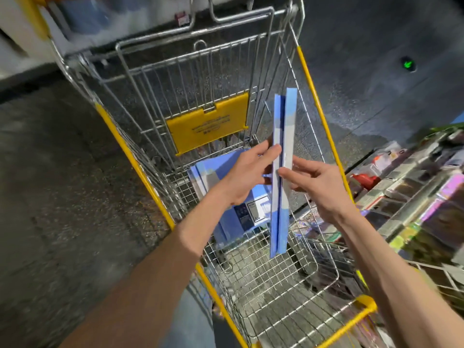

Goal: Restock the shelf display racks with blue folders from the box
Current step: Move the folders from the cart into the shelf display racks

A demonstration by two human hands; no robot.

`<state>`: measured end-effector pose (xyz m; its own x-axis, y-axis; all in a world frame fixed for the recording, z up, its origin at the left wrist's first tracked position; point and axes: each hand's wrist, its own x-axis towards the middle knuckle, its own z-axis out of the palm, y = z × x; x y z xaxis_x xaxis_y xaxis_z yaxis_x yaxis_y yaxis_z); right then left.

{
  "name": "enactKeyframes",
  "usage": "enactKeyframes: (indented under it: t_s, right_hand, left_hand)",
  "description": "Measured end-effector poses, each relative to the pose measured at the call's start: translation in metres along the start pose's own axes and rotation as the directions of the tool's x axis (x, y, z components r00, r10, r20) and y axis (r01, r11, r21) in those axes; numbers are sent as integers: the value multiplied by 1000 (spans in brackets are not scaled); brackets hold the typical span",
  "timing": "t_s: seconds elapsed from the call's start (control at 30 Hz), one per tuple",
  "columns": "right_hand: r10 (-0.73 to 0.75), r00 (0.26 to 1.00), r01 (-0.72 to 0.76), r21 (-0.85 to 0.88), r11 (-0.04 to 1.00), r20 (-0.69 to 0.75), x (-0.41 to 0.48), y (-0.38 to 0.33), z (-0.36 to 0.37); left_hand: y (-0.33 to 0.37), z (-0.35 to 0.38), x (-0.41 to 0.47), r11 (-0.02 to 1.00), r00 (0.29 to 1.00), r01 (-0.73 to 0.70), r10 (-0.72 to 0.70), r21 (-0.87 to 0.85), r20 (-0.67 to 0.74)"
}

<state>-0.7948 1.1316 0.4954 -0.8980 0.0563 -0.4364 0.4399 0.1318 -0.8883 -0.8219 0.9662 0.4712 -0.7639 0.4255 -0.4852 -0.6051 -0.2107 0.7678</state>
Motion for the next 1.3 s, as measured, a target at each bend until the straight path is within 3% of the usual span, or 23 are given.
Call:
enactKeyframes:
  t_s: [0.47,0.63,0.73,0.9,1.03,1.17,1.23,1.3]
  right_hand:
    - [-177,982,180,46,983,-62,-135,-4,-37]
    - [-316,948,315,8,949,47,-176,-17,-38]
    - [-432,899,413,-189,891,-71,-197,-27,-38]
    - [-468,823,393,-272,878,-323,-222,-50,-54]
    - [-493,753,405,-284,869,-437,-249,-89,-77]
    - [-505,687,414,-290,863,-523,-285,-127,-100]
    - [-506,679,458,-231,858,-532,-308,-150,-110]
    - [-529,641,501,-220,837,-556,-333,-167,-120]
  left_hand:
    - [-5,86,-107,960,962,-260,249,102,110]
    - [-6,114,-138,947,949,-309,301,90,90]
    - [3,135,-153,938,940,-334,322,98,115]
    - [37,157,-162,936,921,-318,267,150,283]
    - [72,182,-160,898,914,-393,358,199,191]
    - [98,202,-141,772,801,-568,599,285,-26]
    - [116,215,-136,729,777,-596,629,336,13]
    - [131,230,-136,739,811,-559,582,376,62]
